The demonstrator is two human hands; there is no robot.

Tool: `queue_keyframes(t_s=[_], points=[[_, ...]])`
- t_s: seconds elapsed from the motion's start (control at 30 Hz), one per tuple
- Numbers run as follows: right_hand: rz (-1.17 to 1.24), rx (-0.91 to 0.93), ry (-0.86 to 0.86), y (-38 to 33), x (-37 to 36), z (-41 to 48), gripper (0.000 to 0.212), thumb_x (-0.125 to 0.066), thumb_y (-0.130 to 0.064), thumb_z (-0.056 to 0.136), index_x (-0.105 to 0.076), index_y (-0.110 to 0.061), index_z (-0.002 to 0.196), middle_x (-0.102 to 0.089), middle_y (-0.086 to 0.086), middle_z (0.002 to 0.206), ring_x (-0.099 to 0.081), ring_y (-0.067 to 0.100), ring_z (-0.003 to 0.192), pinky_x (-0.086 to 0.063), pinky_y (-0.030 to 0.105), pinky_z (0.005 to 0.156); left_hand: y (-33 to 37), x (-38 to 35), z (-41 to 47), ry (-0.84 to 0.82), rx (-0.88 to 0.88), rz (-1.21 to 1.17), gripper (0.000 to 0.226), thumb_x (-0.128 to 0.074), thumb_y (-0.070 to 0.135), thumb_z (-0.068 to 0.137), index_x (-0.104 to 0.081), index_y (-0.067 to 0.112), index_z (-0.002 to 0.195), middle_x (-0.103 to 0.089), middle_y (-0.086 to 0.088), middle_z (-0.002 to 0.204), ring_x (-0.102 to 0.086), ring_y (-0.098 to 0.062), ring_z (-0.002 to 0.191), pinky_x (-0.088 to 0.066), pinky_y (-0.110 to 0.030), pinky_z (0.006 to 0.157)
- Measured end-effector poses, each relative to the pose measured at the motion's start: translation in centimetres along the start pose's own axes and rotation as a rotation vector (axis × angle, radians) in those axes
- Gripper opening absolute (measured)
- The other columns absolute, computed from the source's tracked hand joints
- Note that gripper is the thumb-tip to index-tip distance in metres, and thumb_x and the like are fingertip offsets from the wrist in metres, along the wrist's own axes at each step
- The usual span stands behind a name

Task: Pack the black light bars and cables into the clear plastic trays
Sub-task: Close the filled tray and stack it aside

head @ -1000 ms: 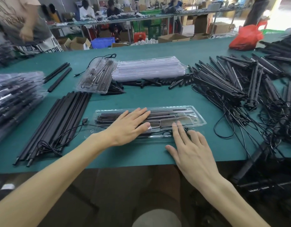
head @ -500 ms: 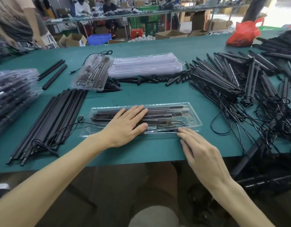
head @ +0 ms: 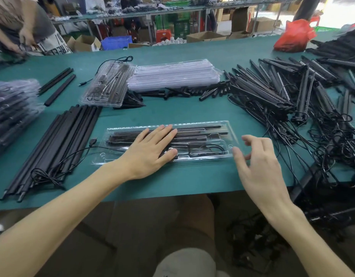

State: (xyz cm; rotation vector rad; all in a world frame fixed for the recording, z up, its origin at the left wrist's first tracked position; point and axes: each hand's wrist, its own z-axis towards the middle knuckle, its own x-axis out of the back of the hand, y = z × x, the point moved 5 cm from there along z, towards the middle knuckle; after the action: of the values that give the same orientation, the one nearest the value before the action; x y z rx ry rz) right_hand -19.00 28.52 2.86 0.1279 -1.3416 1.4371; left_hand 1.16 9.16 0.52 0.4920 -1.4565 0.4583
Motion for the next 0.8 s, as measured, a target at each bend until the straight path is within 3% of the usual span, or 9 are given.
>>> queue_keyframes(t_s=[0.07,0.13,0.2,0.3,0.43,0.6,0.8], points=[[-0.036,-0.132,-0.114,1.0,-0.7,1.8,0.049,-0.047,-0.045,0.103,-0.05,-0.011,0.138,-0.055,0.002,0.125,-0.06,0.022,0.1,-0.047,0.04,0.089,0.0,-0.1,0.0,-0.005,-0.003,0.01,0.078,0.006,0.072,0.091,0.004,0.036,0.16,0.009,0.016,0.167,0.015,-0.001,0.152,0.005,-0.037,0.125],[-0.077,-0.188,-0.181,1.5,-1.0,3.7,0.041,-0.051,-0.04,0.102,-0.061,-0.007,0.126,-0.067,0.008,0.115,-0.06,0.025,0.098,-0.045,0.038,0.088,0.1,-0.1,0.0,-0.003,-0.002,0.011,0.077,0.006,0.071,0.091,0.005,0.036,0.16,0.01,0.016,0.167,0.015,-0.001,0.152,0.005,-0.037,0.125],[-0.036,-0.247,-0.242,2.1,-1.1,5.4,0.035,-0.056,-0.032,0.099,-0.07,-0.001,0.105,-0.072,0.016,0.092,-0.058,0.024,0.079,-0.047,0.036,0.075,0.1,-0.1,0.0,0.008,0.0,0.001,0.077,0.005,0.071,0.092,0.003,0.036,0.16,0.008,0.016,0.167,0.015,-0.001,0.152,0.006,-0.036,0.125],[0.167,-0.374,-0.362,2.7,-1.4,6.9,0.036,-0.063,-0.025,0.093,-0.07,0.01,0.088,-0.059,0.011,0.059,-0.046,0.018,0.049,-0.042,0.026,0.048,0.3,0.0,-0.2,0.051,0.006,-0.026,0.075,0.002,0.071,0.094,-0.001,0.037,0.16,0.003,0.017,0.168,0.012,0.0,0.152,0.004,-0.037,0.125],[0.469,-0.468,-0.465,2.9,-2.2,6.7,0.025,-0.067,-0.02,0.094,-0.067,0.005,0.094,-0.053,0.007,0.07,-0.047,0.013,0.042,-0.032,0.021,0.038,0.4,0.2,-0.4,0.112,0.006,-0.053,0.071,-0.004,0.069,0.098,-0.008,0.036,0.161,-0.004,0.018,0.168,0.006,0.002,0.152,-0.001,-0.038,0.126],[0.615,-0.458,-0.469,3.2,-2.2,6.1,0.026,-0.069,-0.02,0.095,-0.066,0.006,0.1,-0.066,0.015,0.083,-0.066,0.017,0.053,-0.046,0.022,0.041,0.5,0.3,-0.5,0.105,0.007,-0.053,0.069,-0.006,0.067,0.099,-0.007,0.036,0.161,-0.003,0.017,0.168,0.007,0.002,0.152,-0.001,-0.038,0.126],[0.68,-0.472,-0.496,3.5,-1.9,5.9,0.029,-0.074,-0.018,0.09,-0.069,0.007,0.103,-0.066,0.017,0.083,-0.059,0.016,0.049,-0.045,0.023,0.041,0.5,0.4,-0.6,0.104,-0.005,-0.054,0.07,-0.004,0.068,0.098,-0.008,0.036,0.161,-0.003,0.018,0.167,0.008,0.003,0.151,-0.001,-0.039,0.126]])
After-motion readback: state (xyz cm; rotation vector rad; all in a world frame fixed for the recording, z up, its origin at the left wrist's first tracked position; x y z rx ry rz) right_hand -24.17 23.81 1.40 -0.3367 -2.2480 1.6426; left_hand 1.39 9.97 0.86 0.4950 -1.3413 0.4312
